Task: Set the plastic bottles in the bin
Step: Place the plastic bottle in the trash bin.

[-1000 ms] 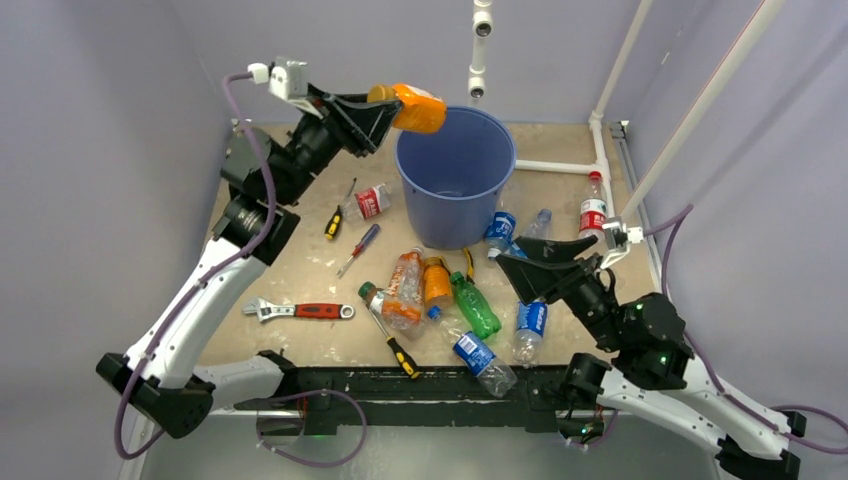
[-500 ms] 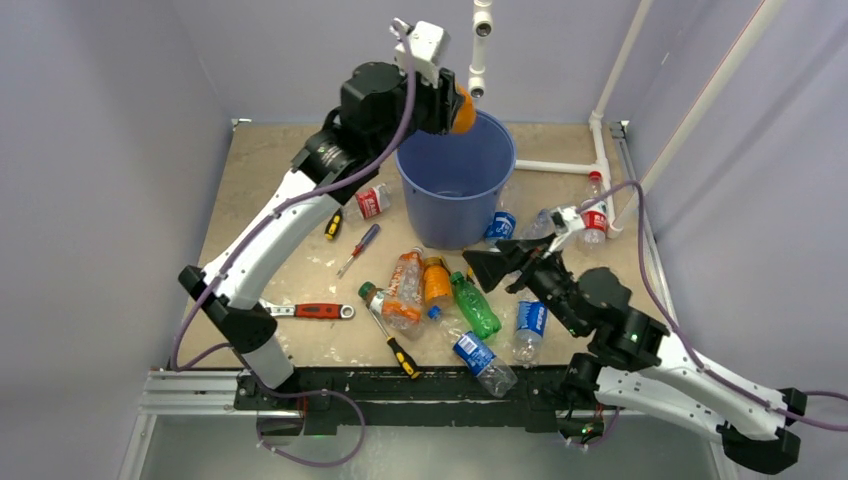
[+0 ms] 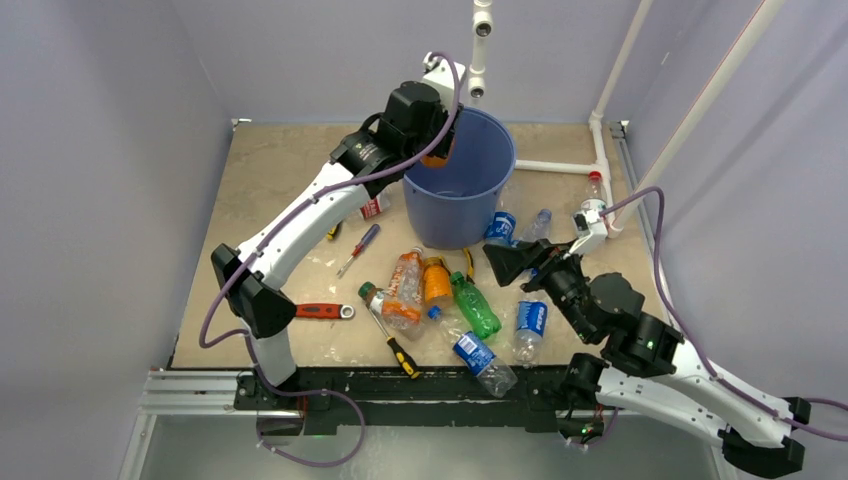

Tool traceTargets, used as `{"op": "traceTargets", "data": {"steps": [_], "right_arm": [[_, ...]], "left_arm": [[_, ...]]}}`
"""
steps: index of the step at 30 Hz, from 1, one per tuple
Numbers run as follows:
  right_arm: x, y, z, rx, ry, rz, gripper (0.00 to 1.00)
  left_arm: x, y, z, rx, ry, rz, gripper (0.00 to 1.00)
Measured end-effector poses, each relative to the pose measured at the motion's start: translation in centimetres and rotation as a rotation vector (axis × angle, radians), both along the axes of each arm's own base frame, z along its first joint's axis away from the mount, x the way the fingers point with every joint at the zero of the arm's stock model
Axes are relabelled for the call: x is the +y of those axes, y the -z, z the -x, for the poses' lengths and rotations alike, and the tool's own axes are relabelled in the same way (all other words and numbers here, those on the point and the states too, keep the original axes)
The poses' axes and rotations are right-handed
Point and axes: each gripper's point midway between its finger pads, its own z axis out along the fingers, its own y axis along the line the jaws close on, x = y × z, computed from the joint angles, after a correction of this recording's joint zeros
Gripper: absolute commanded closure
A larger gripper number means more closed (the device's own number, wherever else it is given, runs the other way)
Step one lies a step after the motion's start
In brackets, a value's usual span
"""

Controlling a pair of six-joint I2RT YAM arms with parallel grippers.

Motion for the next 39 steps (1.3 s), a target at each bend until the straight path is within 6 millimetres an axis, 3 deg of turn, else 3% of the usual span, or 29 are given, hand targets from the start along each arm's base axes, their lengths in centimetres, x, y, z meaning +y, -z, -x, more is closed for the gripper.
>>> {"op": "traceTargets", "data": {"steps": [2, 3, 5, 7, 8, 13, 17, 21, 23, 25, 28, 31, 34, 39], "right_arm": [[-0.3, 0.2, -0.1, 0.010, 0.017, 0.000, 0.01], [-0.4, 0.5, -0.2, 0.022, 0.032, 0.000, 0.01], [-0.8, 1.2, -0.4, 0.046, 0.057, 0.011, 0.01], [-1.1, 1.9, -0.5, 0.069, 0.076, 0.021, 0.01], [-1.2, 2.0, -0.5, 0.074, 0.081, 0.023, 0.01], [-1.2, 2.0, -0.3, 0.082, 0.075, 0.010, 0.01], [-0.4, 1.2, 0.6, 0.048, -0.010, 0.010, 0.01], [1.8, -0.2, 2.0, -0.037, -0.168, 0.035, 0.05], [3.2, 0.2, 2.3, -0.041, -0.231, 0.077, 0.07], [5.2, 1.9, 2.0, -0.006, -0.280, 0.150, 0.08], [7.7, 6.0, 1.6, 0.081, -0.328, 0.266, 0.09], [9.1, 10.1, 2.5, 0.157, -0.368, 0.365, 0.12], [10.1, 12.9, 3.5, 0.213, -0.396, 0.435, 0.17], [10.8, 17.4, 3.8, 0.323, -0.360, 0.534, 0.19]], "left_arm": [[0.1, 0.8, 0.0, 0.013, -0.005, -0.013, 0.53], [0.1, 1.2, 0.0, 0.020, -0.005, -0.018, 0.41], [0.0, 2.0, 0.1, 0.038, -0.002, -0.025, 0.28], [-0.1, 2.5, 0.1, 0.054, -0.006, -0.012, 0.05], [-0.2, 2.5, 0.2, 0.057, -0.007, -0.006, 0.02], [-0.1, 1.8, 0.7, 0.048, -0.022, 0.075, 0.01], [1.5, -1.9, 3.1, -0.012, -0.019, 0.204, 0.01], [5.7, -6.9, 7.9, -0.133, -0.007, 0.369, 0.01], [8.5, -8.5, 10.5, -0.194, -0.017, 0.433, 0.03], [11.7, -9.0, 13.2, -0.255, -0.040, 0.487, 0.04], [16.4, -8.1, 16.4, -0.319, -0.105, 0.540, 0.05], [19.2, -5.8, 17.9, -0.324, -0.176, 0.555, 0.05], [19.8, -2.2, 17.7, -0.266, -0.230, 0.518, 0.05], [19.0, 6.3, 16.9, -0.102, -0.267, 0.388, 0.06]]}}
